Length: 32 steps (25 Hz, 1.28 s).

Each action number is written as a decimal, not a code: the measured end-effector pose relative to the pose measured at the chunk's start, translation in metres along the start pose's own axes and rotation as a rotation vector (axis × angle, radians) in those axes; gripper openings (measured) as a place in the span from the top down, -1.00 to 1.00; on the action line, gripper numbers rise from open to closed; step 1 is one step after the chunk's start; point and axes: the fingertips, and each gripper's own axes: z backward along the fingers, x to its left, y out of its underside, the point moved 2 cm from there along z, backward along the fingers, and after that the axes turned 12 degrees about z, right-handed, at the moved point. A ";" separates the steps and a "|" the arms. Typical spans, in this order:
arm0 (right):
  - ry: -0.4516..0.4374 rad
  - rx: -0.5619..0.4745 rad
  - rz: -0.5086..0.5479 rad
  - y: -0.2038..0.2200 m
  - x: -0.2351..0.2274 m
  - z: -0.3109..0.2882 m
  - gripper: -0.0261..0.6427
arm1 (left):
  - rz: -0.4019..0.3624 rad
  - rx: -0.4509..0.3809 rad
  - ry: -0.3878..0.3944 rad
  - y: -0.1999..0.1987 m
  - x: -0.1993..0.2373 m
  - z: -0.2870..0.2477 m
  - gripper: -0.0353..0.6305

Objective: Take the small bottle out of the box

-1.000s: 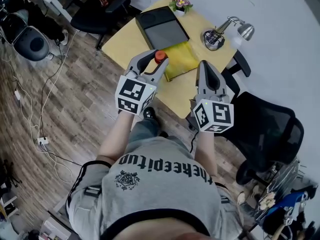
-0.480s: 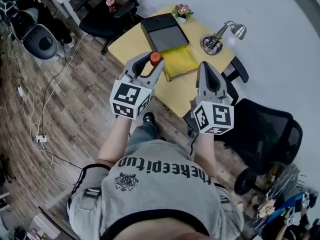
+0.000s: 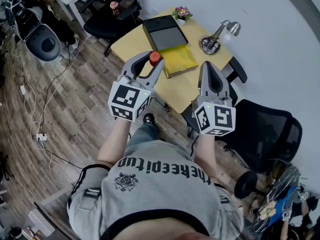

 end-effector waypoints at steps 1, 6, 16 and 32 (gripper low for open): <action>0.005 -0.003 0.002 -0.002 -0.001 0.004 0.92 | -0.004 -0.003 0.000 -0.001 -0.003 0.003 0.47; 0.025 -0.022 0.011 -0.010 -0.002 0.025 0.92 | -0.017 -0.017 0.001 -0.005 -0.018 0.018 0.47; 0.024 -0.043 0.051 -0.018 0.003 0.061 0.92 | -0.018 -0.036 0.005 -0.005 -0.045 0.042 0.47; 0.049 -0.044 0.071 -0.018 -0.002 0.101 0.92 | -0.026 -0.083 0.010 -0.002 -0.078 0.061 0.47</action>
